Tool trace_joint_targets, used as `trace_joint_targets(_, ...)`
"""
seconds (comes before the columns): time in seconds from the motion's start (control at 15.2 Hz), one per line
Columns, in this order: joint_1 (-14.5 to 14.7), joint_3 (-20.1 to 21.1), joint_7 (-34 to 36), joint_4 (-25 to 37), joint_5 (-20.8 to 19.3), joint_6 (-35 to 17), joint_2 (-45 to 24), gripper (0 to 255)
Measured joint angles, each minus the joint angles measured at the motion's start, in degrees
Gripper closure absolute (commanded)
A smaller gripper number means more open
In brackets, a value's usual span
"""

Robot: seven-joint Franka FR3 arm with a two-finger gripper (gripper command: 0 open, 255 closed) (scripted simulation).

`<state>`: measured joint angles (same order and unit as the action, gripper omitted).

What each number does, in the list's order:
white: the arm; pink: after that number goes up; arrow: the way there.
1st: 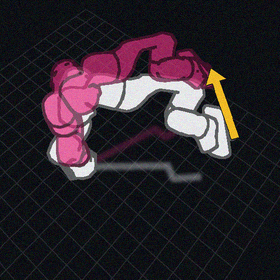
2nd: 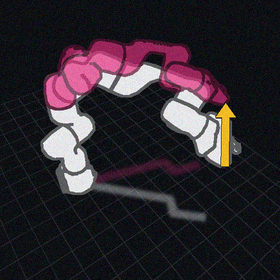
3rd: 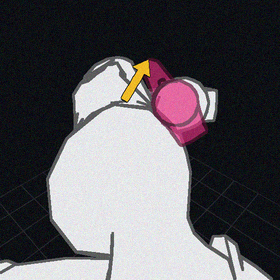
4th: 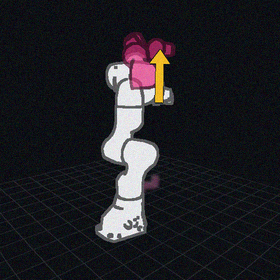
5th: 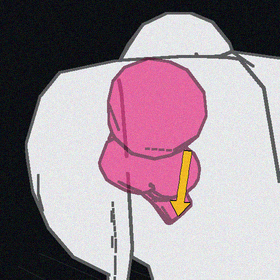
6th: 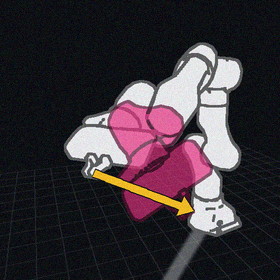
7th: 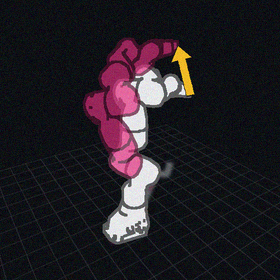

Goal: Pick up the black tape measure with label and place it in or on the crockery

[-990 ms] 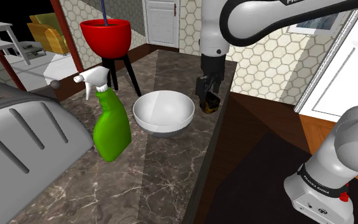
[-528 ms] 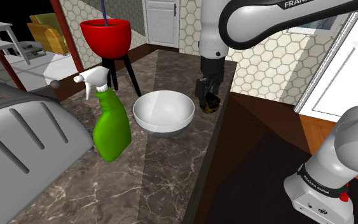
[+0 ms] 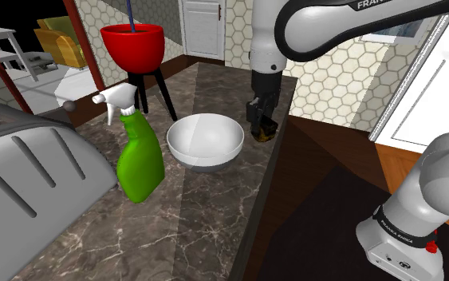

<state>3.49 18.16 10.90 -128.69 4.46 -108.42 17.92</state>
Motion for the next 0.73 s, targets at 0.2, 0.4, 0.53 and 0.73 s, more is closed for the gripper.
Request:
trace_joint_targets(0.2, 0.0, 0.0, 0.0, 0.0, 0.0, 0.0, 0.0, 255)
trace_joint_targets(0.4, 0.0, -0.1, 0.0, 1.2, 0.0, 1.6, 0.3, 255)
trace_joint_targets(0.53, 0.0, -0.2, 0.0, 2.4, 0.0, 3.1, 0.5, 255)
trace_joint_targets(0.73, -0.1, -0.4, -0.1, 4.4, 0.0, 5.5, 1.0, 255)
